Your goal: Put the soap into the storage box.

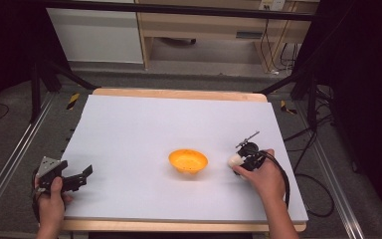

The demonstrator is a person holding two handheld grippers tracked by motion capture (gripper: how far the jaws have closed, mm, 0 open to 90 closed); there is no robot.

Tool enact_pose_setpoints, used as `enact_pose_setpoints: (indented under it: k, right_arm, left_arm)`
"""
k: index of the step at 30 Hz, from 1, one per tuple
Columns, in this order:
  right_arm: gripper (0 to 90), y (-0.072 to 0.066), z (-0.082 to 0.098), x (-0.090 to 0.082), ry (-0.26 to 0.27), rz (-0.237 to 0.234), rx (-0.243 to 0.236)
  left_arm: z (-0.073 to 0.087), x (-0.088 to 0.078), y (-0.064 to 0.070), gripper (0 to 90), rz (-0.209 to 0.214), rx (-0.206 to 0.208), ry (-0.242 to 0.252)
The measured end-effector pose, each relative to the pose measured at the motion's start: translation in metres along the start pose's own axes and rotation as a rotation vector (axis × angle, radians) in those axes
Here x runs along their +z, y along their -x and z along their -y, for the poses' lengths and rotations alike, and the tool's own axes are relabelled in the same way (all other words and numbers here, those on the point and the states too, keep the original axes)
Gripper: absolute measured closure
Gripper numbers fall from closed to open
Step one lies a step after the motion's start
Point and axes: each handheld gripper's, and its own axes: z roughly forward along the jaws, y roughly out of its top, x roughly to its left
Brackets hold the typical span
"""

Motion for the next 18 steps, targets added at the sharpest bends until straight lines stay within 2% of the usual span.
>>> enact_pose_setpoints:
  k: [2, 4, 9, 12, 16, 18]
  right_arm:
    - [49.2, 0.0000, -0.0002, -0.0008, 0.001, -0.007, -0.003]
    - [49.6, -0.0007, 0.0000, -0.0015, 0.004, -0.008, 0.005]
    - [49.8, 0.0004, 0.0012, -0.0018, 0.018, -0.017, -0.014]
    - [49.9, 0.0012, 0.0024, -0.0021, 0.032, -0.015, -0.046]
    - [49.9, -0.0008, 0.0031, -0.0032, 0.042, -0.002, -0.061]
    - [50.0, -0.0001, 0.0031, -0.0044, 0.059, -0.015, -0.075]
  left_arm:
    - [0.0000, 0.0000, -0.0001, 0.6, 0.001, -0.001, -0.001]
    - [-0.0001, 0.0002, -0.0001, 0.6, 0.000, 0.001, -0.003]
    - [0.0000, 0.0002, 0.0002, 0.7, 0.000, 0.002, -0.001]
    - [0.0000, 0.0000, 0.0000, 0.7, 0.000, 0.003, -0.001]
    - [0.0000, 0.0002, 0.0005, 0.7, 0.000, 0.003, -0.001]
    - [0.0000, 0.0002, 0.0003, 0.7, 0.000, 0.003, -0.001]
